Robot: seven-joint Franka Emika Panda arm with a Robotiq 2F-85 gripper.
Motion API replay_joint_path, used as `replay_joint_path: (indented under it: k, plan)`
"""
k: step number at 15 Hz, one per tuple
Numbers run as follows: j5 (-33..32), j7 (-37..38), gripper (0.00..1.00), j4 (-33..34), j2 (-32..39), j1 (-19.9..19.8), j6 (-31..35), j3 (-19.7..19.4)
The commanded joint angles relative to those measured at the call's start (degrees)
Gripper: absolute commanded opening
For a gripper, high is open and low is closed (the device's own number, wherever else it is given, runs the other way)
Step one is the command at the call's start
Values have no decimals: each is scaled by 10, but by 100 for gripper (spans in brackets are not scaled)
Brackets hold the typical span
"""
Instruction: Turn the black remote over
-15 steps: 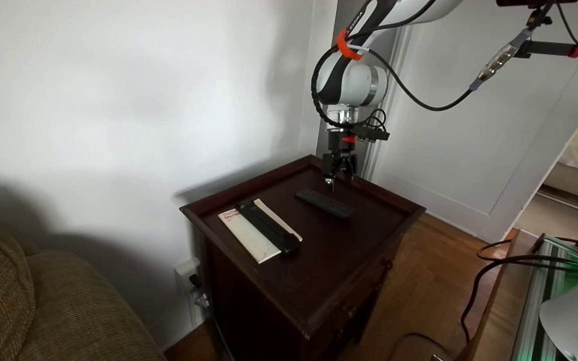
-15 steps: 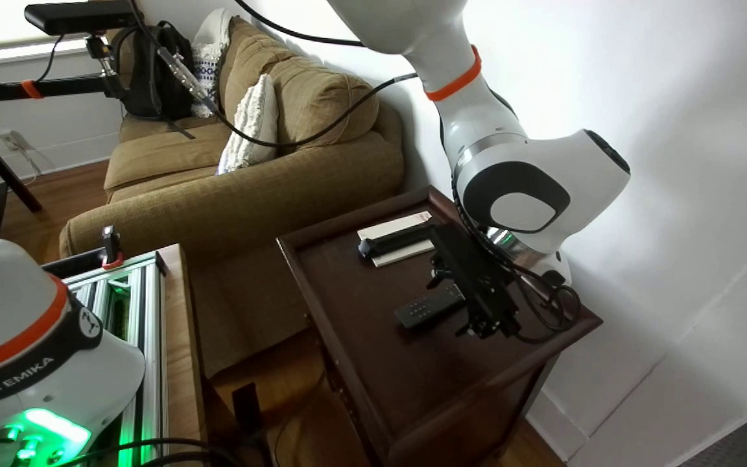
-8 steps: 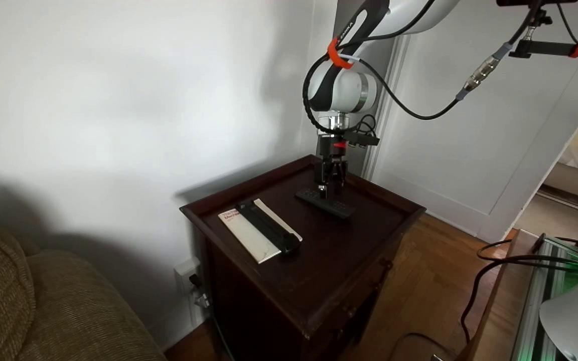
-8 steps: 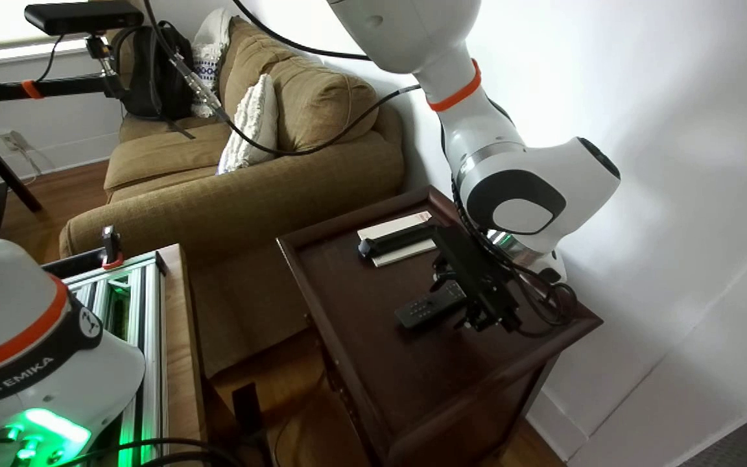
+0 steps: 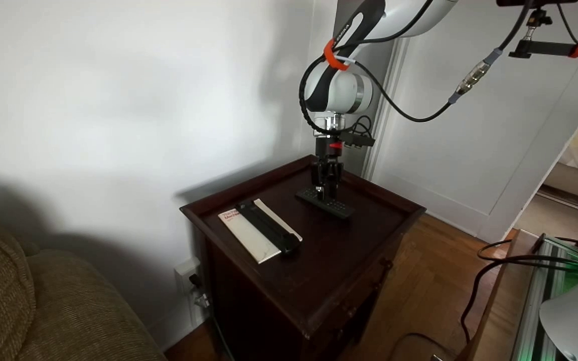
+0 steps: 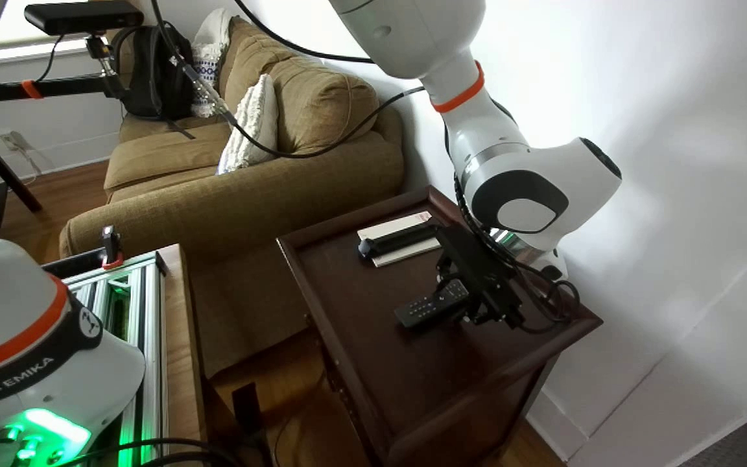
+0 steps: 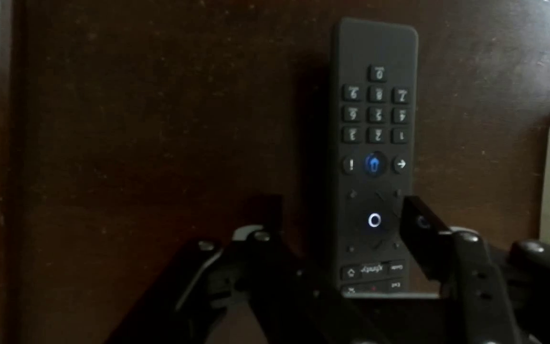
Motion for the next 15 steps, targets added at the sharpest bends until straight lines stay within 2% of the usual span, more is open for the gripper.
replay_joint_path:
  k: [1,3,5,6,11,12,13,15]
  plan:
    - [-13,-2,96,25,25,-16,-6,14]
    - [-13,-3,100,31,30,-17,-10,15]
    - [-13,-3,75,36,34,-17,-16,16]
    - [-14,-4,75,38,35,-18,-18,16]
    - [-13,-7,36,47,37,-21,-32,21]
    - [-12,-8,45,49,37,-21,-37,23]
    - [-12,-8,72,51,37,-22,-41,25]
    - [-12,-10,72,53,39,-22,-45,25]
